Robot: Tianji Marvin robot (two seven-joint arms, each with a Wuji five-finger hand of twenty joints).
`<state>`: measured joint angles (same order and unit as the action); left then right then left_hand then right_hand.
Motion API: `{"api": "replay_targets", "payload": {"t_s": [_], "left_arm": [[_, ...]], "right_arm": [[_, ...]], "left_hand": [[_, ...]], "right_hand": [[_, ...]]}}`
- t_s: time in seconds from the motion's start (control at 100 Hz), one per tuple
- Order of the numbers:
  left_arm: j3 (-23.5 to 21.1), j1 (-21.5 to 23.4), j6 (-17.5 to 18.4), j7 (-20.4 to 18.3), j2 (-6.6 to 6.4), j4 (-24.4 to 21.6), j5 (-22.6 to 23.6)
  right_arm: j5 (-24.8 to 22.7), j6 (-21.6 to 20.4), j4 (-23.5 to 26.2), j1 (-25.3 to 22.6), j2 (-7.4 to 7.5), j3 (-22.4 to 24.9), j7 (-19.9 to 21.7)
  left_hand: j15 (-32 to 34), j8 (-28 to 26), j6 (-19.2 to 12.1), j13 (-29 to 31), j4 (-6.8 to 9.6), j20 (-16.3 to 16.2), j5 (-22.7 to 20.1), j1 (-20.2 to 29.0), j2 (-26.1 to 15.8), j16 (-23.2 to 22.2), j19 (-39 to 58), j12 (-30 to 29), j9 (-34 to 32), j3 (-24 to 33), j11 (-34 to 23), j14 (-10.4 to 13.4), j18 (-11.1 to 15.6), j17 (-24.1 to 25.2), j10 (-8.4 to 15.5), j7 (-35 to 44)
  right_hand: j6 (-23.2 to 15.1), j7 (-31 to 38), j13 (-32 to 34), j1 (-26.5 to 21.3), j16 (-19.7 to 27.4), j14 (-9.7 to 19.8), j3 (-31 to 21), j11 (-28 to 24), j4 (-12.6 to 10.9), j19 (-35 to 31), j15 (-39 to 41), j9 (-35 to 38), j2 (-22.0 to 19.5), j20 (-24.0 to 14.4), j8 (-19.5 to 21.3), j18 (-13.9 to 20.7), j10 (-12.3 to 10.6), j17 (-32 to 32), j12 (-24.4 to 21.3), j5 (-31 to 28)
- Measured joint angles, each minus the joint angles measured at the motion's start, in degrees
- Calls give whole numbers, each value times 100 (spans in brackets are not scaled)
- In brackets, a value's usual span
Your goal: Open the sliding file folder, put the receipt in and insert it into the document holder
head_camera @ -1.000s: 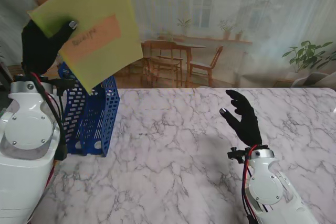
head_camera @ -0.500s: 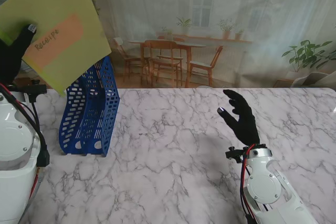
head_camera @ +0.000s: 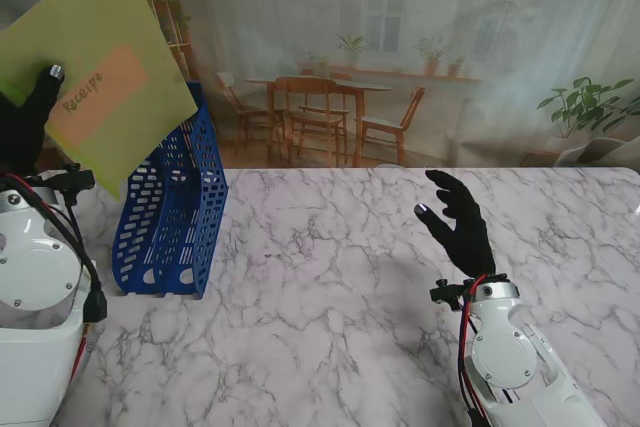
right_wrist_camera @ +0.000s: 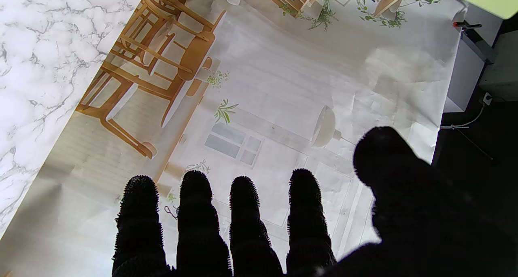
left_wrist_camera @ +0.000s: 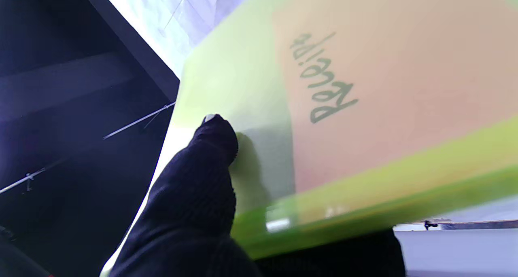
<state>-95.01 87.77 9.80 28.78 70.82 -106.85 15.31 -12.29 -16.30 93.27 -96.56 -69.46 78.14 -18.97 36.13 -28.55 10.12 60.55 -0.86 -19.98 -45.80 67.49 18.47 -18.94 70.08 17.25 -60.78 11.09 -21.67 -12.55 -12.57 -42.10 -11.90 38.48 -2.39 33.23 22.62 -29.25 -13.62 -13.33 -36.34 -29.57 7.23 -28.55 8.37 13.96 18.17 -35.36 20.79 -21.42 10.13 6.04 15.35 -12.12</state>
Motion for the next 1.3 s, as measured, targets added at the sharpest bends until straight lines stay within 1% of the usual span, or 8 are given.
{"api": "replay_targets", "payload": {"t_s": [0.38, 0.47, 0.56, 0.67, 0.88, 1.05, 1.18, 1.3], "left_arm": [[301, -50, -262, 581, 108, 162, 234], [406, -87, -443, 810, 136, 191, 244], [491, -134, -606, 839, 178, 200, 133], [635, -214, -668, 909, 200, 270, 107], [974, -430, -841, 1154, 272, 539, 43], [1203, -584, -878, 1585, 369, 889, -29], [1318, -673, -851, 1679, 448, 1179, -213], [1418, -727, -850, 1788, 496, 1412, -237]], "right_arm": [[29, 74, 23, -10, 2, -7, 38], [38, 96, 36, -12, 3, -10, 52], [49, 110, 46, -13, 4, -10, 66], [55, 119, 52, -16, 5, -11, 71], [58, 118, 71, -28, 5, -2, 70], [62, 105, 83, -46, 5, 17, 64], [68, 98, 84, -52, 5, 24, 66], [76, 98, 83, -54, 5, 27, 70]], "left_hand": [[0, 52, 42, -12, 0, 1, 0, 35, -5, 0, 0, -13, 27, -15, 3, -1, 0, 0, -15, -6], [0, 53, 65, -25, 0, 1, 1, 54, -6, 0, 0, -20, 81, -15, 18, -3, 0, 3, -62, -6], [0, 58, 86, -74, 0, 1, 4, 89, -10, 0, 0, -39, 90, -74, 18, -17, 0, 35, -64, -23], [0, 60, 89, -102, 0, 1, 8, 93, -28, 1, 0, -73, 152, -75, 34, -19, 0, 59, -71, -39], [0, 62, 89, -200, 0, 1, 76, 109, -128, 1, 0, -74, 221, -146, 53, -29, 0, 171, -80, -54], [0, 72, 90, -231, 0, 1, 133, 110, -144, 1, 0, -74, 237, -146, 53, -36, 0, 208, -78, -57], [0, 128, 89, -271, 1, 1, 135, 165, -154, 1, 0, -74, 302, -230, 67, -50, 0, 238, -104, -57], [0, 131, 90, -295, 2, 1, 182, 168, -212, 1, 0, -76, 303, -282, 67, -52, 0, 263, -104, -57]], "right_hand": [[8, 0, 0, 0, 0, 15, 84, 0, 0, 60, 0, -1, -2, -160, 0, 1, 1, 0, 0, 0], [9, 0, 0, 0, 0, 37, 85, 0, 0, 65, 0, -2, -3, -176, 0, 1, 2, 0, 0, 1], [10, 0, 0, 0, 0, 37, 85, 0, 0, 67, 0, -22, -4, -182, 0, 1, 2, 0, 0, 1], [14, -60, 0, -2, 0, 39, 91, 0, 0, 76, 0, -76, -64, -205, 0, 1, 3, 0, 0, 1], [17, -60, 0, -2, 0, 39, 91, 0, -1, 135, 0, -81, -59, -262, 0, 1, 4, 9, 0, 2], [19, -61, 0, -2, 0, 40, 91, 0, -1, 150, 0, -88, -59, -312, 0, 2, 4, 11, 0, 2], [19, -61, 0, -2, 0, 40, 91, 0, -1, 181, 0, -135, -59, -320, 0, 2, 4, 13, 0, 2], [21, -61, 0, -2, 0, 40, 91, 0, -1, 182, 0, -135, -59, -323, 0, 2, 4, 18, 0, 2]]}}
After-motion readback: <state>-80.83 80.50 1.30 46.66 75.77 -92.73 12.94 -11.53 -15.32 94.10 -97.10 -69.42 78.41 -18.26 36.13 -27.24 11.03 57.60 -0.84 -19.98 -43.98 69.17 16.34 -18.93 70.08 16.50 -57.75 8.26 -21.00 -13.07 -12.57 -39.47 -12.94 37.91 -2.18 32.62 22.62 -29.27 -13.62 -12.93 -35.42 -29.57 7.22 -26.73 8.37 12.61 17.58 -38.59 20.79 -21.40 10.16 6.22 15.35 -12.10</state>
